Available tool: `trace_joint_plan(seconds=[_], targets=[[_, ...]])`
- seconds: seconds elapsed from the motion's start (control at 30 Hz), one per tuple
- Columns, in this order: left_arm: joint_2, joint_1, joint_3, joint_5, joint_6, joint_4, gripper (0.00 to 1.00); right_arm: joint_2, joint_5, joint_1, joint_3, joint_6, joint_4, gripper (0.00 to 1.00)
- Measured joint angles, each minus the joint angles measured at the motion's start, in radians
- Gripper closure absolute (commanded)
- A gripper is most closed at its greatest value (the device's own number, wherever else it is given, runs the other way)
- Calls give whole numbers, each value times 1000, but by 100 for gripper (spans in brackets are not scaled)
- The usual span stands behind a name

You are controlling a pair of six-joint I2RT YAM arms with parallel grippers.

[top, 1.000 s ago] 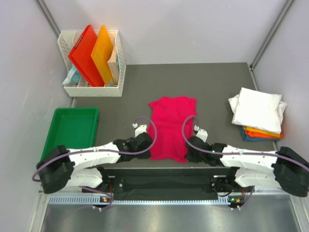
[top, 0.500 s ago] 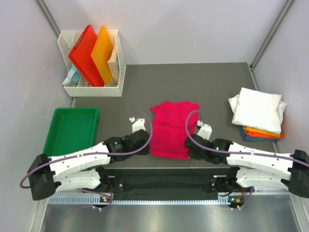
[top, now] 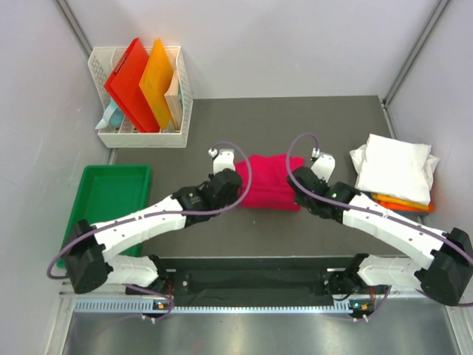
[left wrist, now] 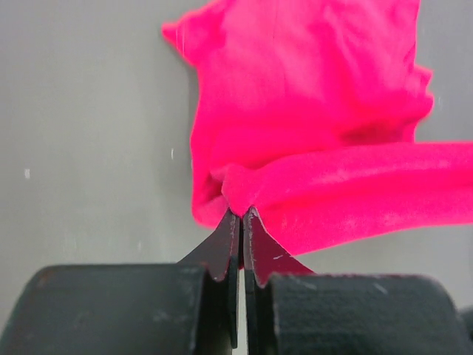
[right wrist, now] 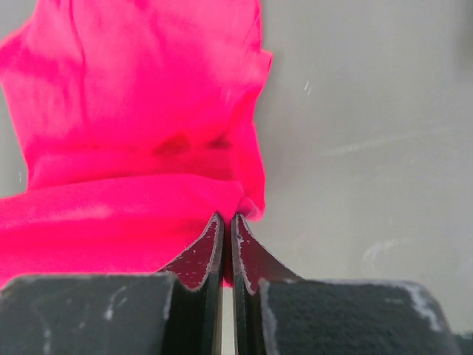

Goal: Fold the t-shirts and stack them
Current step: Fold the long partially folded tshirt into a neat square

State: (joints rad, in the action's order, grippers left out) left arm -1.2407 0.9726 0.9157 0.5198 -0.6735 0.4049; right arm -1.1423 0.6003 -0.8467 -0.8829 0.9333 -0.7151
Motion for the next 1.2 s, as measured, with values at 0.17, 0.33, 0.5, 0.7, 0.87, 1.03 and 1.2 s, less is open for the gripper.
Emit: trace_joint_plan(seconds=[0.17, 0.33, 0.5, 0.7, 0.87, 1.03, 1.2], targets=[[-112, -104, 88, -43, 70, -81, 100, -64, -11, 106, -44, -79, 67, 100], [-240, -182, 209, -80, 148, -124, 100, -150, -22, 177, -113, -149, 123, 100], [-379, -228, 327, -105, 206, -147, 100, -259, -29, 226, -169, -197, 171, 100], [-530, -280, 428, -143, 233, -154, 100, -406, -54, 290, -229, -236, 217, 100], [-628, -323, 497, -166, 235, -157, 100, -531, -84, 341, -303, -265, 258, 100], [-736, -365, 596, -203, 237, -157, 96, -652, -111, 388, -392, -287, 285, 99], [-813, -384, 670, -212, 250, -151, 25, -716, -140, 404, -415, -330, 315, 57]])
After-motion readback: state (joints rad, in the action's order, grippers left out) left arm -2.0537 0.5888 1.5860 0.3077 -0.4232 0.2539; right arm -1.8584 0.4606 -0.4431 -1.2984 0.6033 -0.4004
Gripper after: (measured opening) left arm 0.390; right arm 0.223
